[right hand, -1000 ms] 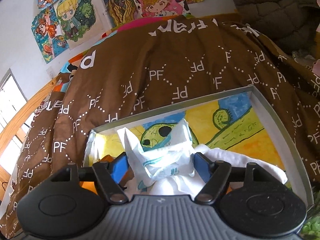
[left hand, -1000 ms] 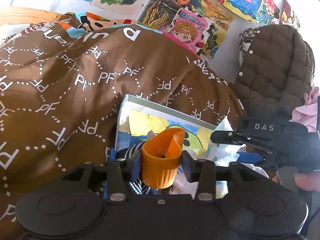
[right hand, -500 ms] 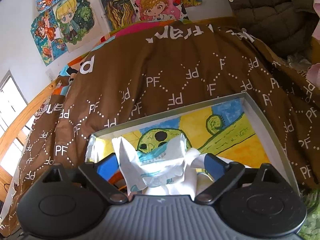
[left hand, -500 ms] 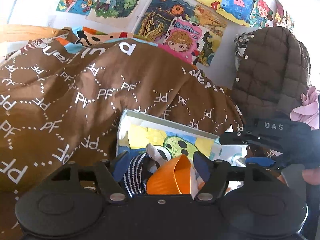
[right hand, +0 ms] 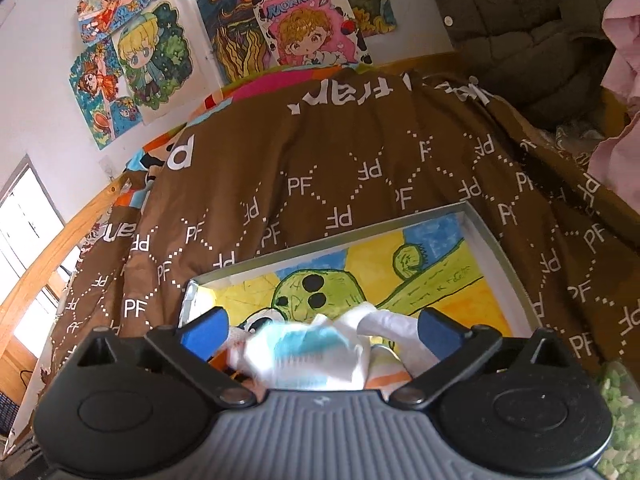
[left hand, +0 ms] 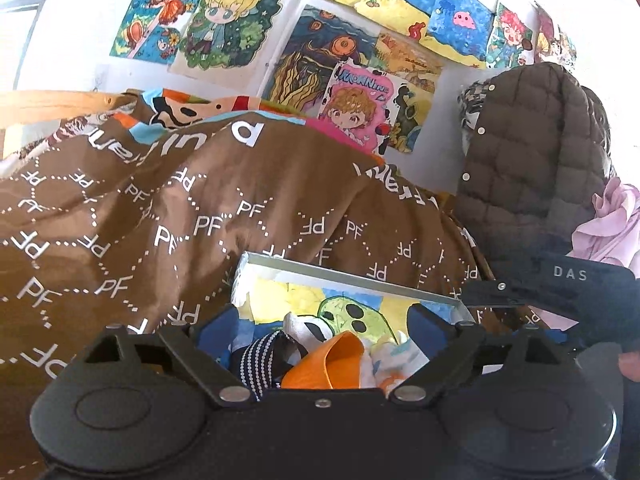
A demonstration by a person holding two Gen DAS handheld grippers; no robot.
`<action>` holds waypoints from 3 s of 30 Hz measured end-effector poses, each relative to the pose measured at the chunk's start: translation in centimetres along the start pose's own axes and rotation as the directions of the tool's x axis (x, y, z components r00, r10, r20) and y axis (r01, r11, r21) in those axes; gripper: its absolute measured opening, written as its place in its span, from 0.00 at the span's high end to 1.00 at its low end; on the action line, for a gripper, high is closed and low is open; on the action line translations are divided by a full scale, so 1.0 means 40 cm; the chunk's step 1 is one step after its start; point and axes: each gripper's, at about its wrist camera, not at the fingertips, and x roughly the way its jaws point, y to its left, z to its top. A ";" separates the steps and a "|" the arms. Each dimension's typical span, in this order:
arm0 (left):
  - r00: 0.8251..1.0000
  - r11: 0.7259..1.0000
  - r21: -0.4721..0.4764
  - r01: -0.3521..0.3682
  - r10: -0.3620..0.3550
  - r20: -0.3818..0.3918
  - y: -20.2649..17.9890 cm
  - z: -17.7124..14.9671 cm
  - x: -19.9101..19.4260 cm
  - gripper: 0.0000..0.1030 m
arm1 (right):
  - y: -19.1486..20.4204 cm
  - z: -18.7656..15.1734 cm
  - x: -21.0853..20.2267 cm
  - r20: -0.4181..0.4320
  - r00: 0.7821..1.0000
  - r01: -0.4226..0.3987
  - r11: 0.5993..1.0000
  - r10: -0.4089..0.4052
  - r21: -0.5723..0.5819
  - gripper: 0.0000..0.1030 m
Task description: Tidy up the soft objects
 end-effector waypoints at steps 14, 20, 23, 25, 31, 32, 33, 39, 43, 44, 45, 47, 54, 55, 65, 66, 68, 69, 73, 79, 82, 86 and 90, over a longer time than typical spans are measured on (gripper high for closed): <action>0.998 0.997 0.061 -0.038 0.035 0.052 -0.049 0.019 -0.134 0.02 | -0.024 -0.051 -0.188 0.128 0.992 0.004 0.998 0.004 -0.060 0.00; 0.994 0.990 0.105 -0.090 0.082 0.078 -0.082 0.005 -0.212 0.01 | -0.017 -0.098 -0.285 0.198 0.980 0.014 0.993 0.011 -0.120 0.00; 0.990 0.984 0.136 -0.117 0.105 0.093 -0.102 -0.008 -0.250 0.01 | -0.009 -0.131 -0.327 0.220 0.976 0.030 0.986 0.007 -0.163 0.00; 0.990 0.981 0.152 -0.122 0.109 0.092 -0.115 -0.013 -0.271 0.01 | -0.006 -0.155 -0.354 0.225 0.974 0.035 0.981 0.009 -0.190 0.00; 0.992 0.974 0.193 -0.115 0.102 0.077 -0.157 -0.033 -0.331 0.01 | -0.001 -0.230 -0.436 0.244 0.970 0.048 0.968 0.015 -0.247 0.00; 0.992 0.975 0.192 -0.114 0.101 0.075 -0.161 -0.038 -0.340 0.01 | -0.001 -0.242 -0.449 0.249 0.968 0.051 0.966 0.015 -0.255 0.00; 0.992 0.975 0.190 -0.113 0.101 0.069 -0.165 -0.044 -0.351 0.01 | 0.000 -0.255 -0.462 0.254 0.967 0.058 0.963 0.011 -0.263 0.00; 0.994 0.976 0.188 -0.106 0.100 0.041 -0.194 -0.080 -0.410 0.01 | -0.022 -0.321 -0.531 0.277 0.961 0.073 0.966 -0.002 -0.248 0.00; 0.994 0.966 0.233 -0.110 0.105 0.034 -0.222 -0.100 -0.439 0.01 | -0.038 -0.349 -0.561 0.291 0.957 0.084 0.966 -0.010 -0.245 0.00; 0.994 0.964 0.239 -0.112 0.107 0.036 -0.227 -0.101 -0.444 0.01 | -0.043 -0.354 -0.568 0.298 0.954 0.086 0.966 -0.009 -0.244 0.00; 0.993 0.963 0.243 -0.115 0.109 0.040 -0.232 -0.104 -0.451 0.01 | -0.047 -0.353 -0.572 0.305 0.952 0.086 0.966 -0.008 -0.243 0.00; 0.992 0.962 0.244 -0.123 0.116 0.044 -0.237 -0.107 -0.464 0.01 | -0.057 -0.357 -0.583 0.315 0.949 0.086 0.968 -0.008 -0.235 0.00; 0.988 0.960 0.233 -0.154 0.145 0.053 -0.242 -0.120 -0.502 0.01 | -0.077 -0.379 -0.627 0.346 0.938 0.099 0.971 -0.017 -0.218 0.00; 0.988 0.960 0.234 -0.155 0.147 0.052 -0.245 -0.123 -0.507 0.01 | -0.078 -0.381 -0.633 0.350 0.936 0.100 0.971 -0.018 -0.219 0.00; 0.986 0.956 0.242 -0.165 0.167 0.011 -0.265 -0.168 -0.545 0.01 | -0.094 -0.417 -0.671 0.346 0.937 0.117 0.975 -0.045 -0.190 0.00; 0.985 0.957 0.238 -0.168 0.172 0.006 -0.266 -0.173 -0.550 0.01 | -0.096 -0.421 -0.673 0.342 0.939 0.116 0.975 -0.045 -0.188 0.00; 0.984 0.959 0.226 -0.171 0.176 -0.001 -0.268 -0.181 -0.561 0.01 | -0.102 -0.430 -0.679 0.331 0.942 0.111 0.977 -0.045 -0.182 0.00; 0.984 0.960 0.221 -0.173 0.179 -0.007 -0.269 -0.185 -0.566 0.01 | -0.105 -0.435 -0.682 0.329 0.943 0.111 0.978 -0.047 -0.178 0.00; 0.980 0.960 0.211 -0.186 0.196 -0.026 -0.284 -0.207 -0.586 0.01 | -0.115 -0.454 -0.700 0.317 0.947 0.117 0.980 -0.060 -0.163 0.00; 0.978 0.952 0.234 -0.198 0.209 -0.025 -0.312 -0.234 -0.609 0.01 | -0.134 -0.477 -0.729 0.316 0.943 0.155 0.979 -0.106 -0.135 0.00; 0.976 0.948 0.251 -0.198 0.215 -0.040 -0.319 -0.243 -0.603 0.01 | -0.147 -0.490 -0.722 0.277 0.952 0.167 0.978 -0.127 -0.126 0.00; 0.968 0.945 0.244 -0.216 0.240 -0.075 -0.312 -0.247 -0.587 0.01 | -0.160 -0.499 -0.707 0.243 0.959 0.178 0.978 -0.148 -0.106 0.00; 0.966 0.948 0.230 -0.219 0.244 -0.089 -0.305 -0.249 -0.579 0.01 | -0.173 -0.499 -0.698 0.241 0.958 0.183 0.980 -0.158 -0.082 0.00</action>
